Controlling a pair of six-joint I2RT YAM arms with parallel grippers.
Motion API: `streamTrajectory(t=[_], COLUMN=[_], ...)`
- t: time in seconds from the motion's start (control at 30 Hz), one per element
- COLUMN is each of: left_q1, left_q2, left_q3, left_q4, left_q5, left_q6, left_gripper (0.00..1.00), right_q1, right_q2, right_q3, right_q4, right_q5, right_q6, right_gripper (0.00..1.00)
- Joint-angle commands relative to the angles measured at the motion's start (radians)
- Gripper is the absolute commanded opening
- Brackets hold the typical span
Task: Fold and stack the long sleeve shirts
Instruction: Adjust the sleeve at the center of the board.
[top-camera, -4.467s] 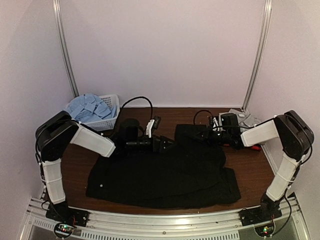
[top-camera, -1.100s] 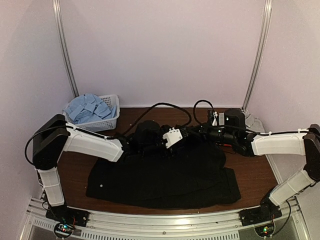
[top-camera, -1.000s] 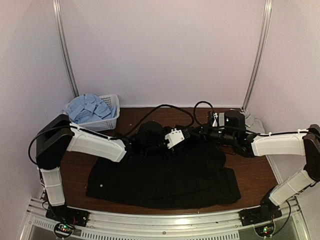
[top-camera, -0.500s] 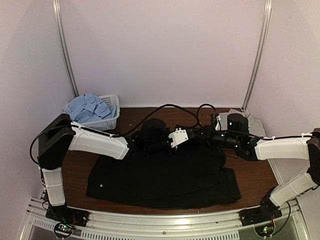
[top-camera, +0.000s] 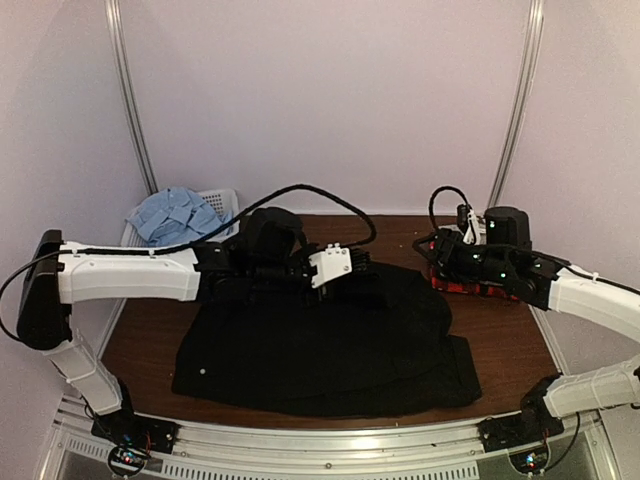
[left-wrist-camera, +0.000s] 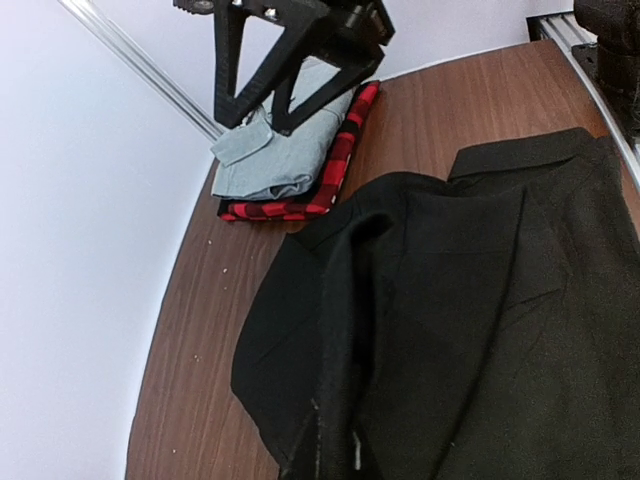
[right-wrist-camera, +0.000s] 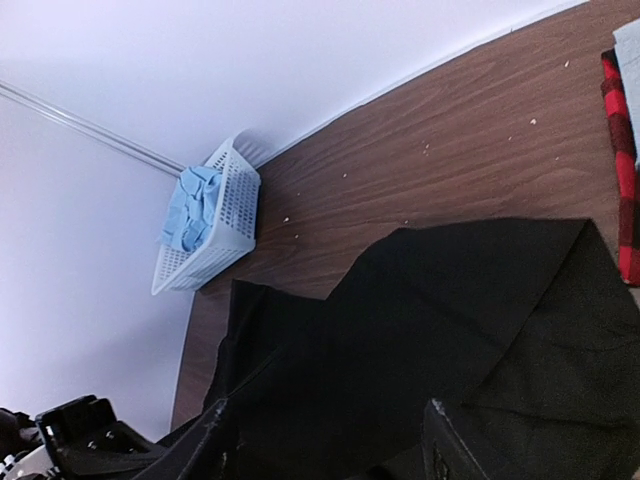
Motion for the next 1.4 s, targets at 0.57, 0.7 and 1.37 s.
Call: streamTrajectory(t=[0.57, 0.7, 1.37], left_q1=[0.156, 0.205, 0.228], left_q2=[-0.368, -0.353, -0.362], left_q3=[-0.446, -0.476, -0.618], left_q4=[0.087, 0.128, 0.235], left_q5=[-0.227, -0.236, -0.226], left_q6=[0.052, 0.071, -0.092], left_gripper=[0.0, 0.0, 0.82], right_q1=[-0.04, -0.043, -0.009], right_q2=[0.296, 0.33, 0.534], right_q3=[0.106, 0.106, 0.12], right_q4=[-0.025, 0.002, 0.157], right_q5=[-0.009, -0.032, -0.172], right_q6=[-0.212, -0.219, -0.207], right_gripper=[0.64, 0.64, 0.62])
